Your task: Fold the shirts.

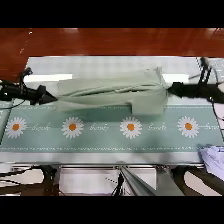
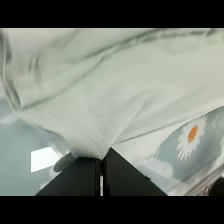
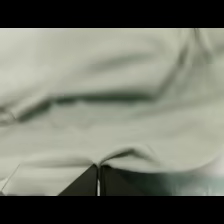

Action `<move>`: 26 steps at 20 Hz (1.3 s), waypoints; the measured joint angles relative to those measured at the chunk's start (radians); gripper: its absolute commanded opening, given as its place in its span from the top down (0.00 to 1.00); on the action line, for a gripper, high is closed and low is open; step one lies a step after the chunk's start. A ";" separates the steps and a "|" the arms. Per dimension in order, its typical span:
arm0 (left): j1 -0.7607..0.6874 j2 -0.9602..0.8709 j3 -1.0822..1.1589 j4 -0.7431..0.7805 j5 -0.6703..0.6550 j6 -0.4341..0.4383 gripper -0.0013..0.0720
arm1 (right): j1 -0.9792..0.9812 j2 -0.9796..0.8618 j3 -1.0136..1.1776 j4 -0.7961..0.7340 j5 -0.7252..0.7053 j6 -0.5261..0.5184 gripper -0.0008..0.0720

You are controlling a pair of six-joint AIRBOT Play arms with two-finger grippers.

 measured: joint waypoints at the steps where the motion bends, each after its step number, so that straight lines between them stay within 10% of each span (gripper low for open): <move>1: -0.010 0.003 0.013 -0.019 0.029 0.000 0.95 | 0.011 -0.028 0.052 0.000 -0.031 0.005 0.96; 13: -0.160 -0.065 0.046 -0.074 0.577 0.003 0.95 | 0.069 -0.560 0.517 0.067 -0.192 0.103 0.94; 14: -0.168 -0.084 0.046 -0.074 0.600 0.003 0.94 | 0.070 -0.589 0.525 0.080 -0.193 0.107 0.80; 16: -0.177 -0.117 0.046 -0.073 0.632 0.003 0.60 | 0.071 -0.629 0.535 0.098 -0.200 0.113 0.48; 18: -0.175 -0.136 0.047 -0.073 0.651 0.001 0.05 | 0.067 -0.643 0.540 0.105 -0.198 0.097 0.45; 21: -0.149 -0.146 0.067 -0.074 0.621 0.001 0.09 | 0.036 -0.618 0.544 0.035 -0.192 0.072 0.44; 23: -0.122 -0.150 0.092 -0.074 0.557 0.001 0.09 | 0.003 -0.590 0.545 -0.089 -0.166 0.130 0.18; 26: -0.097 -0.148 0.121 -0.073 0.457 0.002 0.09 | -0.063 -0.573 0.545 -0.222 -0.071 0.225 0.16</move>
